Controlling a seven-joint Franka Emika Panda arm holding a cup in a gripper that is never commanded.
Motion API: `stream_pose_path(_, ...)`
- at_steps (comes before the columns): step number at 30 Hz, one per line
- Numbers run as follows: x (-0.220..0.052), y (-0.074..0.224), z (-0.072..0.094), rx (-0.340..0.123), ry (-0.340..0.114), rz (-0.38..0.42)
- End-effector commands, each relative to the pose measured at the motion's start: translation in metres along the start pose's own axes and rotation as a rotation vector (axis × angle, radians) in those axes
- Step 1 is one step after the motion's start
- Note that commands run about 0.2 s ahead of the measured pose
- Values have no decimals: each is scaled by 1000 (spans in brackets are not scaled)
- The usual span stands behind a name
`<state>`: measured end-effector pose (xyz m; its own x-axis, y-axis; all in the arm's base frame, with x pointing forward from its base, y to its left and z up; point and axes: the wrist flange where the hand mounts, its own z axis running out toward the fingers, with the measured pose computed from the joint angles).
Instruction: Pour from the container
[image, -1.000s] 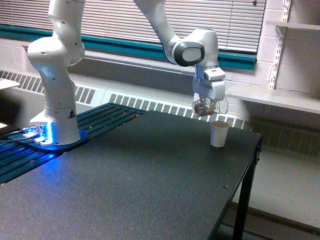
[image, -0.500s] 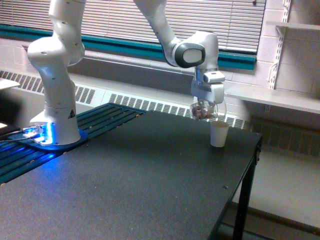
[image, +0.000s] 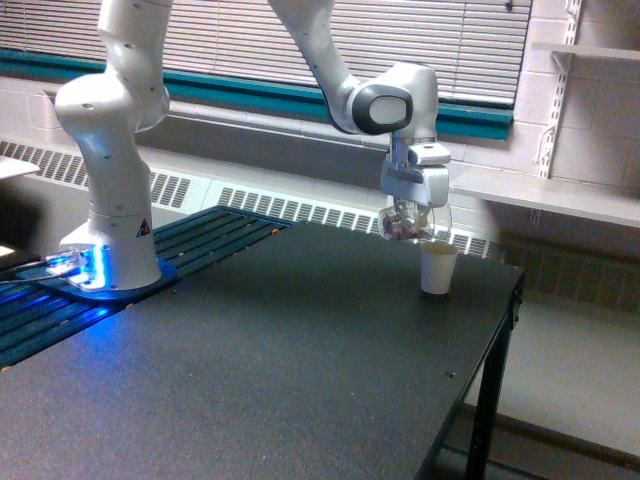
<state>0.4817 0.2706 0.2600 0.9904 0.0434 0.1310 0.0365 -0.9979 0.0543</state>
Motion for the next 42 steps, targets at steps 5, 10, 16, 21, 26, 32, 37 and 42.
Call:
stream_pose_path(5,1,1,5,-34,-12,0)
stream_pose_path(10,2,0,6,-46,-19,-10)
stream_pose_path(16,2,-4,7,-68,-20,-31)
stream_pose_path(21,3,-7,7,-84,-26,-50)
stream_pose_path(26,5,-10,7,-101,-27,-64)
stream_pose_path(32,7,-12,7,-117,-31,-78)
stream_pose_path(37,8,-13,9,-131,-39,-85)
stream_pose_path(42,11,-13,9,-141,-41,-88)
